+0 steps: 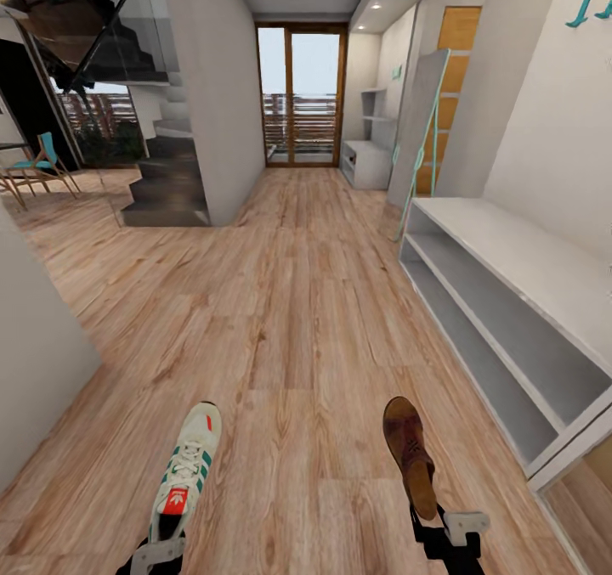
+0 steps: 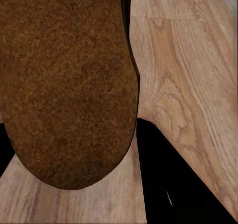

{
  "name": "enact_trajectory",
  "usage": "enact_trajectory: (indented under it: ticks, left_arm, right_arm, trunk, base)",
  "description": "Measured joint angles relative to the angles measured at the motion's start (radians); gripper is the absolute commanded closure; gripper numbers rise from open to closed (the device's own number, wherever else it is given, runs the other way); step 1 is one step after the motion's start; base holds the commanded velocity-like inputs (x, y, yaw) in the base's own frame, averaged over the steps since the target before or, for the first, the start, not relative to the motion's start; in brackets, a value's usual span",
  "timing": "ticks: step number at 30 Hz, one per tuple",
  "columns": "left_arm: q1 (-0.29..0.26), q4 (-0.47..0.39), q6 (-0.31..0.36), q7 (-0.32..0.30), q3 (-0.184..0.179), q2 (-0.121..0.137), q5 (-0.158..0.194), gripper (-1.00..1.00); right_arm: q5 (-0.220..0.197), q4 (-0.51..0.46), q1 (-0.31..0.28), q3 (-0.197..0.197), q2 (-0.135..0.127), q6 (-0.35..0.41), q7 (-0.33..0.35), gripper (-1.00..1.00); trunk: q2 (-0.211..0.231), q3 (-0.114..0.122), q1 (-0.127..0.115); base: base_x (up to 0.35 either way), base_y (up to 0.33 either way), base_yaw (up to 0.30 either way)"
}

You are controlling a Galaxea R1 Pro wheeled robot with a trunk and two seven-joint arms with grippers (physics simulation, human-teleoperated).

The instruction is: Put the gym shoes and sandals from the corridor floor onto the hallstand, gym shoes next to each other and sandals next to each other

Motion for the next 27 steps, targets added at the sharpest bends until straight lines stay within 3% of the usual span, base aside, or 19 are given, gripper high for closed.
enact_trajectory:
  ticks: [15, 27]
  left_arm:
    - [0.0, 0.015, 0.0, 0.0, 0.0, -0.001, 0.0, 1.0]
    - [0.0, 0.015, 0.0, 0.0, 0.0, -0.001, 0.0, 1.0]
  right_arm:
    - [0.004, 0.022, 0.0, 0.001, 0.0, 0.001, -0.001, 1.0]
    - [0.005, 0.021, 0.0, 0.001, 0.0, 0.0, 0.002, 1.0]
  trunk:
    - [0.0, 0.022, 0.0]
    - [0.0, 0.027, 0.0]
  base:
    - [0.334, 0.0, -0.148]
    - [0.334, 0.0, -0.019]
